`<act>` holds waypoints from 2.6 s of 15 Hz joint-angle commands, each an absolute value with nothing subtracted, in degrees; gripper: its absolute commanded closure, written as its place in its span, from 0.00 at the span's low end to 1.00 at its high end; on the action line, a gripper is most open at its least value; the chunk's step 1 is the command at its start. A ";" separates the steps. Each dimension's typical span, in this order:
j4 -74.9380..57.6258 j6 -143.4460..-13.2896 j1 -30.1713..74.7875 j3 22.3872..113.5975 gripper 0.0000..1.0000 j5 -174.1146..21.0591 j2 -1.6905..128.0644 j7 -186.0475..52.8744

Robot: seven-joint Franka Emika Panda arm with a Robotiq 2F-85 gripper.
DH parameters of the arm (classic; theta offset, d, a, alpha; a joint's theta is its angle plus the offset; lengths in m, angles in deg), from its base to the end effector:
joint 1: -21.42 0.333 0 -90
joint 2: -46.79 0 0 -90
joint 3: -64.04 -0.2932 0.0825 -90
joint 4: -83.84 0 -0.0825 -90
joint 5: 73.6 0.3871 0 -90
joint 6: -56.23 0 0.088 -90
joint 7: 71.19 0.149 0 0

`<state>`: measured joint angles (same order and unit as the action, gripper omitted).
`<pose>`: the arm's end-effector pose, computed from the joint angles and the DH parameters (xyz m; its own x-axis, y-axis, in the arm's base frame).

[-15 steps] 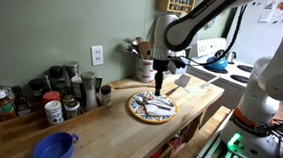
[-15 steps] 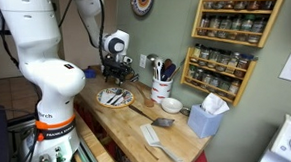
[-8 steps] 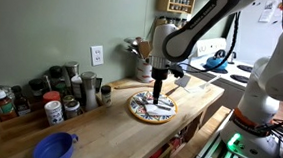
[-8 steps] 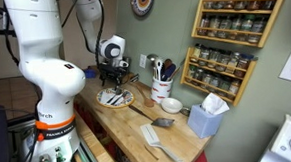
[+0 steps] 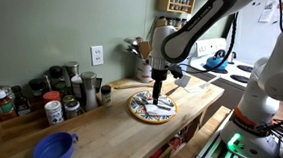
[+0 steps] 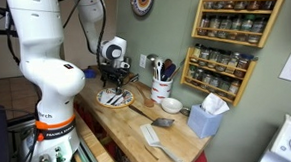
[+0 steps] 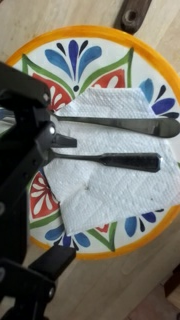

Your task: Move the dinner spoon from the paper towel to the white bowl

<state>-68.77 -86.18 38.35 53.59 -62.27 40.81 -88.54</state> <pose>0.3637 0.1898 0.1997 0.8126 0.5807 -0.0505 0.5734 -0.8119 -0.1093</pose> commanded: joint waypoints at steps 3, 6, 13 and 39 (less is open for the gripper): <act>-67.94 -91.06 36.67 52.32 0.00 -68.87 45.74 -81.29; -67.62 -93.20 36.24 52.32 0.00 -72.52 47.43 -77.24; -66.91 -94.51 35.84 52.46 0.53 -76.59 49.15 -72.23; -65.89 -77.45 33.09 53.96 0.98 -76.67 40.02 -77.75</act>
